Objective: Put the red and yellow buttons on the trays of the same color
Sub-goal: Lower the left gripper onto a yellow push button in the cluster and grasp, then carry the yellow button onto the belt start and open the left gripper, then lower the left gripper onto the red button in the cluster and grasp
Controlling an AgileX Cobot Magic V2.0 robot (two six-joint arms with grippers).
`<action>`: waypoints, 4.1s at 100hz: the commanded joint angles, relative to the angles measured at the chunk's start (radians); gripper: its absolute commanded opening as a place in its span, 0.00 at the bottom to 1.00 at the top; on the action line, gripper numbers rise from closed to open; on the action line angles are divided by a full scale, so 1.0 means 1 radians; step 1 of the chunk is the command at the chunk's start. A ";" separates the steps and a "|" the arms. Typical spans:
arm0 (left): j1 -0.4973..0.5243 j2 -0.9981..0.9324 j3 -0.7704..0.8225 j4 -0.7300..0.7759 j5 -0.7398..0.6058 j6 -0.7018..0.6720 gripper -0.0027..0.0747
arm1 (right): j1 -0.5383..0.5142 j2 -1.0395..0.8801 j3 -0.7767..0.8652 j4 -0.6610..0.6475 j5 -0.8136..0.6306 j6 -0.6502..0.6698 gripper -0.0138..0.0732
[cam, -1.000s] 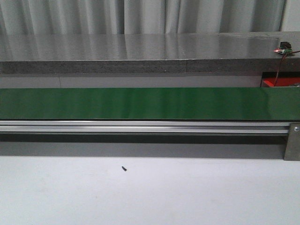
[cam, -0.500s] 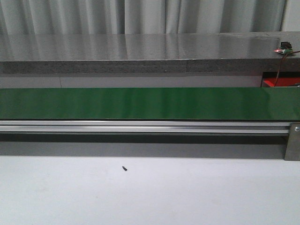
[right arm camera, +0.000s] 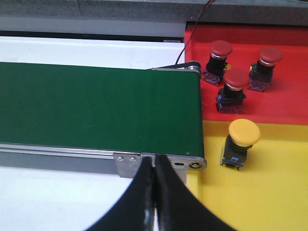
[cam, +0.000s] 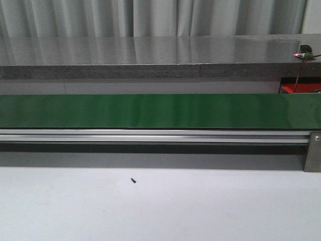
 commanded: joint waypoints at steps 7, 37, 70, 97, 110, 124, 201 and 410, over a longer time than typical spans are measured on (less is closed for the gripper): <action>-0.048 -0.052 -0.025 -0.043 -0.011 0.010 0.20 | 0.002 -0.002 -0.027 0.022 -0.070 -0.010 0.02; -0.131 -0.034 -0.018 -0.045 -0.047 0.010 0.20 | 0.002 -0.002 -0.027 0.024 -0.070 -0.010 0.02; -0.141 0.029 -0.018 -0.064 -0.039 0.010 0.21 | 0.002 -0.002 -0.027 0.025 -0.070 -0.010 0.02; -0.141 0.029 -0.046 -0.132 -0.024 0.055 0.68 | 0.002 -0.002 -0.027 0.025 -0.070 -0.010 0.02; -0.141 0.013 -0.052 -0.141 -0.019 0.055 0.77 | 0.002 -0.002 -0.027 0.025 -0.070 -0.010 0.02; -0.132 -0.022 -0.052 -0.138 -0.035 0.060 0.77 | 0.002 -0.002 -0.027 0.025 -0.070 -0.010 0.02; 0.083 0.022 -0.050 0.102 -0.106 -0.052 0.77 | 0.002 -0.002 -0.027 0.025 -0.070 -0.010 0.02; 0.074 -0.009 -0.050 -0.009 -0.222 0.011 0.22 | 0.002 -0.002 -0.027 0.029 -0.070 -0.010 0.02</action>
